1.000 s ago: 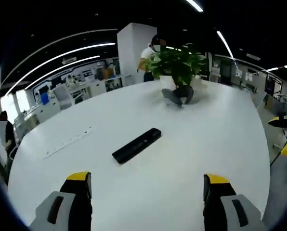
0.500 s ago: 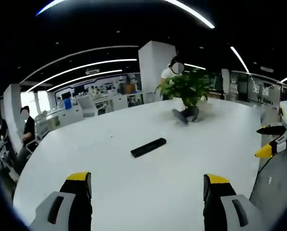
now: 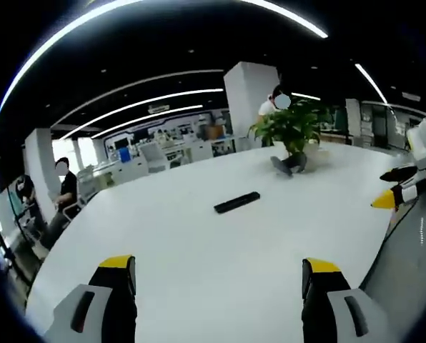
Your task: Press the specified remote control buttons in sequence, fully releasing each button before pressing the next.
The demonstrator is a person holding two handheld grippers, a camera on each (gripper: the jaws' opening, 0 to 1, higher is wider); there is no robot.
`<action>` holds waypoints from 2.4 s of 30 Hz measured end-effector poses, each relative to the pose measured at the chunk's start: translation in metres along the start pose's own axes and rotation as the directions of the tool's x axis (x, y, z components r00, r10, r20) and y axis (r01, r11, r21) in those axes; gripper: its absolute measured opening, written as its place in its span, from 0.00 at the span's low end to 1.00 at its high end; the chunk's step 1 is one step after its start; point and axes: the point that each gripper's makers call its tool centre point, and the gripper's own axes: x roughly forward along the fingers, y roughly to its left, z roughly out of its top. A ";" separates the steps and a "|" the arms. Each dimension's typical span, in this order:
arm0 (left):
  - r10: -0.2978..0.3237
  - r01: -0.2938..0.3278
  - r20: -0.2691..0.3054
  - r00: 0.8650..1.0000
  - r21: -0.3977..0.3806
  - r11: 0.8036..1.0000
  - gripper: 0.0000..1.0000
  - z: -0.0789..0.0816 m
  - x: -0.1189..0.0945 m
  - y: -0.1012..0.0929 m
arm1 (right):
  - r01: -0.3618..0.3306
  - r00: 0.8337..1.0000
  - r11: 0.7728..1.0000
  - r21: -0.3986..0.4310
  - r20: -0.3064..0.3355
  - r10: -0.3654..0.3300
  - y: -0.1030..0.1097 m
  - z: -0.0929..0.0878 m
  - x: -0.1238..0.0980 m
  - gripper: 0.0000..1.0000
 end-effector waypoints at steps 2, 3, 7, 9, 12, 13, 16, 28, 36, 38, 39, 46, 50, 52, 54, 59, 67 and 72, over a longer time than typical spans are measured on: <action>0.022 -0.022 0.015 1.000 -0.004 1.000 1.00 -0.001 -0.001 0.007 | 0.003 1.000 1.000 0.004 0.003 -0.003 0.000 0.001 0.000 0.94; 0.038 -0.038 0.027 0.999 0.000 0.999 1.00 -0.001 0.000 0.010 | 0.005 1.000 1.000 0.003 0.003 -0.005 0.000 0.001 0.000 0.94; 0.053 -0.053 0.019 0.998 0.002 0.999 1.00 -0.003 0.001 0.012 | -0.013 1.000 1.000 -0.027 0.003 0.013 0.007 0.002 0.000 0.94; 0.055 -0.055 0.014 0.998 0.001 0.999 1.00 -0.004 0.000 0.012 | -0.012 1.000 0.999 -0.042 -0.009 0.011 0.007 0.000 0.001 0.94; 0.080 -0.080 0.051 0.995 0.002 0.997 1.00 0.002 -0.003 0.017 | -0.015 1.000 0.999 -0.040 -0.018 0.015 0.007 -0.002 0.001 0.94; 0.084 -0.084 0.062 0.995 0.000 0.996 1.00 0.004 -0.004 0.017 | -0.015 1.000 0.999 -0.038 -0.024 0.014 0.007 -0.003 0.001 0.94; 0.086 -0.086 0.046 0.995 -0.001 0.996 1.00 0.001 -0.002 0.018 | -0.004 0.999 1.000 -0.031 -0.034 0.003 0.005 -0.004 0.001 0.95; 0.090 -0.091 0.018 0.996 0.032 0.995 1.00 -0.004 0.001 0.019 | -0.003 1.000 1.000 -0.019 -0.027 0.002 0.005 -0.003 0.000 0.93; 0.087 -0.085 -0.033 0.996 0.058 0.995 1.00 -0.014 0.004 0.018 | -0.019 1.000 1.000 -0.011 -0.015 0.019 0.007 -0.002 0.001 0.90; 0.083 -0.080 -0.030 0.996 0.083 0.993 1.00 -0.014 0.004 0.016 | -0.020 1.000 1.000 -0.004 -0.015 0.020 0.006 -0.002 0.001 0.87; 0.080 -0.077 -0.029 0.996 0.085 0.993 1.00 -0.014 0.004 0.015 | -0.019 1.000 1.000 -0.003 -0.012 0.019 0.006 -0.002 0.001 0.87; 0.085 -0.082 -0.034 0.996 0.080 0.993 1.00 -0.014 0.004 0.017 | -0.021 1.000 1.000 0.007 -0.002 0.021 0.006 0.000 0.000 0.87; 0.092 -0.086 -0.053 0.994 0.094 0.992 1.00 -0.017 0.003 0.018 | -0.018 1.000 1.000 0.003 -0.007 0.018 0.006 -0.001 0.000 0.86; 0.090 -0.085 -0.054 0.994 0.089 0.992 1.00 -0.018 0.003 0.018 | -0.021 1.000 1.000 -0.002 -0.012 0.021 0.007 -0.002 0.000 0.85; 0.096 -0.090 -0.060 0.994 0.091 0.992 1.00 -0.018 0.003 0.018 | -0.018 1.000 1.000 -0.001 -0.013 0.018 0.006 -0.002 0.000 0.85; 0.142 -0.129 -0.098 0.985 0.126 0.984 1.00 -0.026 0.003 0.026 | -0.007 1.000 1.000 0.020 -0.018 0.007 0.002 -0.004 0.000 0.84; 0.147 -0.127 -0.146 0.978 0.138 0.982 1.00 -0.034 0.003 0.026 | -0.007 0.999 1.000 0.008 -0.043 0.007 0.003 -0.007 0.001 0.81; 0.154 -0.135 -0.147 0.977 0.130 0.982 1.00 -0.033 0.002 0.027 | -0.017 0.999 1.000 0.009 -0.044 0.017 0.005 -0.007 0.002 0.80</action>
